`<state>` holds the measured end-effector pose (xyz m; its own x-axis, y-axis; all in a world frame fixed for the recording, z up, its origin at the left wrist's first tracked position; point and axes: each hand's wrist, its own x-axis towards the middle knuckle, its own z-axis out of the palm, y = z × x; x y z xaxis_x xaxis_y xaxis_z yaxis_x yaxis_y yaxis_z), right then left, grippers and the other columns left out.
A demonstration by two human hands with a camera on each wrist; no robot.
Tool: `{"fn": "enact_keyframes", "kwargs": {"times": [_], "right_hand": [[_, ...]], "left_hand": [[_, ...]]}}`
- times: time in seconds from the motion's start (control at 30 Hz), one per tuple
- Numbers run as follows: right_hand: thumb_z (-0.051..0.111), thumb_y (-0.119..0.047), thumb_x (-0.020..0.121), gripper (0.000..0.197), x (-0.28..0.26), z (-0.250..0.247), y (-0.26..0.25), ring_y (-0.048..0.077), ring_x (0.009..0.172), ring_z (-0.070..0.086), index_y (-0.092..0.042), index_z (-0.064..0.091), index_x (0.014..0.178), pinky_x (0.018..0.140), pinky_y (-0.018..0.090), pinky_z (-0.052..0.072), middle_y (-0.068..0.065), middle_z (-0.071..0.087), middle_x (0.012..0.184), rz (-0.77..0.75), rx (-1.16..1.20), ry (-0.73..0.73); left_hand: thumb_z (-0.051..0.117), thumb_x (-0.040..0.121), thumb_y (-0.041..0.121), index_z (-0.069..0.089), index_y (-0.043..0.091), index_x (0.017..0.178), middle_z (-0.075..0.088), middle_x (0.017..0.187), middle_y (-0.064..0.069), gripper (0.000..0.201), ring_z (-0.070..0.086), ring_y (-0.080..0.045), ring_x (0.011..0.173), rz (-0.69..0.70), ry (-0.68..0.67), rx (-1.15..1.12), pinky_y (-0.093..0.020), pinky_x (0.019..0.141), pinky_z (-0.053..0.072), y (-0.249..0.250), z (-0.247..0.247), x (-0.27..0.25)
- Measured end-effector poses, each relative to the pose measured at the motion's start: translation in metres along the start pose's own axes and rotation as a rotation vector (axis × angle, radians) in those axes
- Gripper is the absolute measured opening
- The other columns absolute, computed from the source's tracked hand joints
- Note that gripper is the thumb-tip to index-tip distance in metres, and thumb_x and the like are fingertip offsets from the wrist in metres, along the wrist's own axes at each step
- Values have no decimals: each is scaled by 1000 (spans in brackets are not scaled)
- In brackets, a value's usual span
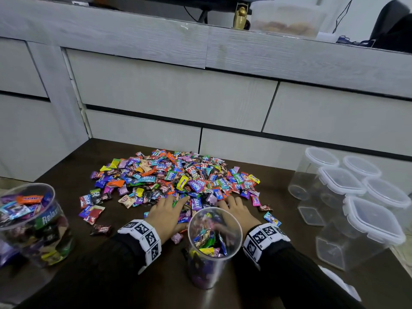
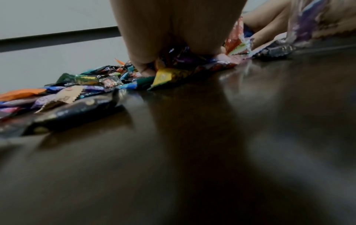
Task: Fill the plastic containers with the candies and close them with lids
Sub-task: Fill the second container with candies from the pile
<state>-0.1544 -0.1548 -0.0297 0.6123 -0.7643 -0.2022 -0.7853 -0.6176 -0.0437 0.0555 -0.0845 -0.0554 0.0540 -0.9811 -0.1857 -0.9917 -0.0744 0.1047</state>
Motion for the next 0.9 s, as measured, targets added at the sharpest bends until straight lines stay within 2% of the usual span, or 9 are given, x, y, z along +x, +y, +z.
{"fn": "enact_keyframes", "kwargs": {"times": [0.13, 0.2, 0.3, 0.37, 0.53, 0.63, 0.7, 0.8, 0.9], "right_hand": [[48, -59, 88, 65, -6, -2, 2, 28, 123, 34, -19, 33, 136, 98, 42, 39, 8, 34, 133, -8, -1, 102], [47, -70, 82, 76, -7, 0, 3, 29, 129, 30, -23, 30, 139, 102, 44, 35, 7, 28, 143, -27, -20, 154], [53, -69, 79, 90, -3, 5, 1, 30, 146, 0, -28, 14, 150, 113, 57, 16, 1, -2, 159, -63, 81, 35], [59, -59, 82, 90, 2, 9, -1, 32, 146, -8, -33, 8, 151, 114, 59, 8, -1, -10, 159, -56, 159, -64], [43, -70, 82, 88, 7, 15, 5, 29, 147, 0, -28, 11, 152, 118, 50, 9, 3, 0, 160, -61, 244, -81], [49, -50, 93, 71, 13, 19, 13, 29, 145, 10, -23, 17, 151, 117, 45, 14, 3, 12, 158, -66, 182, -37], [49, -46, 94, 68, 16, 21, 18, 30, 141, 17, -22, 20, 150, 113, 45, 22, 2, 17, 156, -28, 125, -33], [49, -51, 91, 68, 15, 21, 23, 32, 133, 24, -23, 23, 148, 107, 47, 31, 6, 26, 150, 42, 53, -18], [50, -64, 84, 75, 10, 23, 26, 34, 128, 29, -29, 24, 145, 100, 49, 36, 11, 31, 142, 124, 22, 21]], "left_hand": [[58, 87, 58, 14, 28, 151, 28, 143, -10, 83, 30, -27, 133, 32, -14, -103, -43, 103, 38, -5, -4, -3], [63, 81, 62, 16, 28, 150, 21, 146, -9, 90, 26, -27, 137, 46, -15, -125, -46, 105, 38, -8, -4, -6], [69, 74, 64, 13, 24, 152, 8, 154, -5, 104, 20, -29, 142, 75, -12, -78, -47, 111, 35, -8, -3, -8], [68, 75, 63, 10, 21, 153, 7, 155, -6, 106, 21, -30, 141, 81, -7, -8, -46, 111, 36, -6, -1, -6], [56, 86, 61, 9, 21, 154, 21, 148, -13, 92, 32, -31, 133, 60, -5, 69, -41, 107, 40, -2, 1, -4], [55, 90, 58, 17, 22, 151, 29, 142, -12, 81, 42, -33, 128, 53, -47, -23, -43, 102, 44, -1, -7, -6], [53, 94, 53, 24, 23, 148, 34, 140, -12, 69, 51, -33, 121, 59, -59, -88, -44, 99, 46, -2, -14, -9], [46, 97, 52, 29, 23, 144, 42, 136, -11, 58, 56, -32, 114, 51, -55, -75, -44, 91, 49, -2, -23, -16], [42, 96, 57, 28, 20, 143, 51, 127, -10, 62, 58, -31, 111, 32, -27, 21, -42, 84, 48, -1, -28, -19]]}}
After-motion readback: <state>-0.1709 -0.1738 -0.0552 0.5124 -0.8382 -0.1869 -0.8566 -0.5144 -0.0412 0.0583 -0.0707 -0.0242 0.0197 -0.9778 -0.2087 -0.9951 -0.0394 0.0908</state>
